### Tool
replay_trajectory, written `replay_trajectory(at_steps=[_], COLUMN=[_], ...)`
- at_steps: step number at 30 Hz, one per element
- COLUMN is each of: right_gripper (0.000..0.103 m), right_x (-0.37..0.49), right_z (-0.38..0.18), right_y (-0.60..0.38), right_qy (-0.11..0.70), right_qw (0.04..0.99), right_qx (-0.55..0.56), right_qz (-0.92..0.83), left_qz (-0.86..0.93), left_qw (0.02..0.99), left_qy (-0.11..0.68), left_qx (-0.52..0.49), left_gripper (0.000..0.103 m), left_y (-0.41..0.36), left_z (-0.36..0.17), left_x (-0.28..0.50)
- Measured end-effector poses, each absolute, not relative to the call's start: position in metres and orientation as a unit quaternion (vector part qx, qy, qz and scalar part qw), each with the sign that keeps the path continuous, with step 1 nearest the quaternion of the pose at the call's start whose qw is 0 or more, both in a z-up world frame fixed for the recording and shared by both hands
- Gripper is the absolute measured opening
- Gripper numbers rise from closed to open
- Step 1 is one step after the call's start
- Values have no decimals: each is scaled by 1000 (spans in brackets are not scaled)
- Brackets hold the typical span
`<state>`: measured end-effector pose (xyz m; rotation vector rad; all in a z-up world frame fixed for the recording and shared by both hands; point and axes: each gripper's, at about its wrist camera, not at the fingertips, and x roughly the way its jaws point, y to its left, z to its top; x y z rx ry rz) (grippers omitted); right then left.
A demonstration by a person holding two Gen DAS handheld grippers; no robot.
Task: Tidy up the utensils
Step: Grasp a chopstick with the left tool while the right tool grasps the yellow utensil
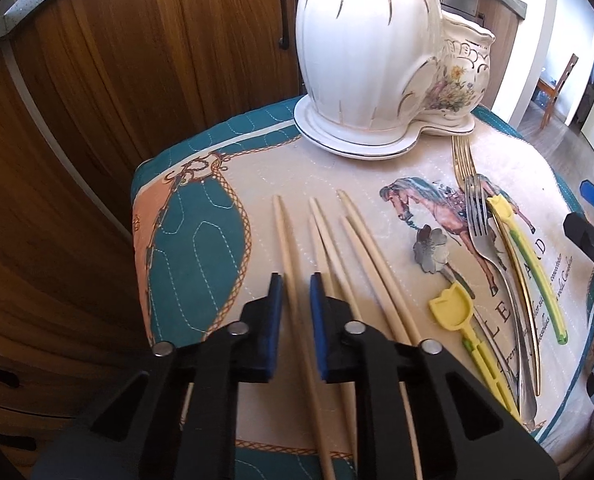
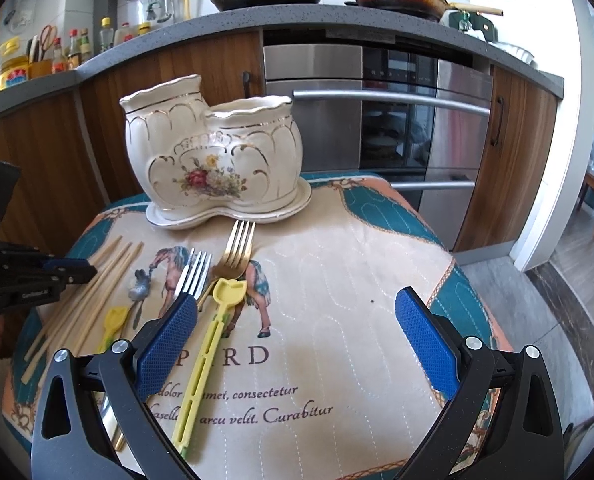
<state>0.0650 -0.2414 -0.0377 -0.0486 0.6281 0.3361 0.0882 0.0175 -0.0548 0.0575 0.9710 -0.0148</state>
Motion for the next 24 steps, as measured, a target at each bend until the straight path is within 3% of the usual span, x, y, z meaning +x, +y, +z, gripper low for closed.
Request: replay_trajectory(at_steps=[4,20,22,24], right_gripper=[98,97,93,75], right_x=[65,67,63,62], right_z=[-39,-40,-45,-50], right_y=[-240,-247,-237,-225], right_qy=[308,340,353,368], right_qw=[937,918,909,900], right_qx=[-28,-20,-41,-52], right_qz=[163,205,218,228], left_qz=[-6,-23,-26,-31], left_qw=[888,921,923,923], left_qy=[460,390,385,382], left_qx=[19,-17,-20,-28], left_gripper=[5,5,5,5], left_y=[20,20,20,20], left_z=[-55,-34,-32,-31], left_x=[86,61,61,59])
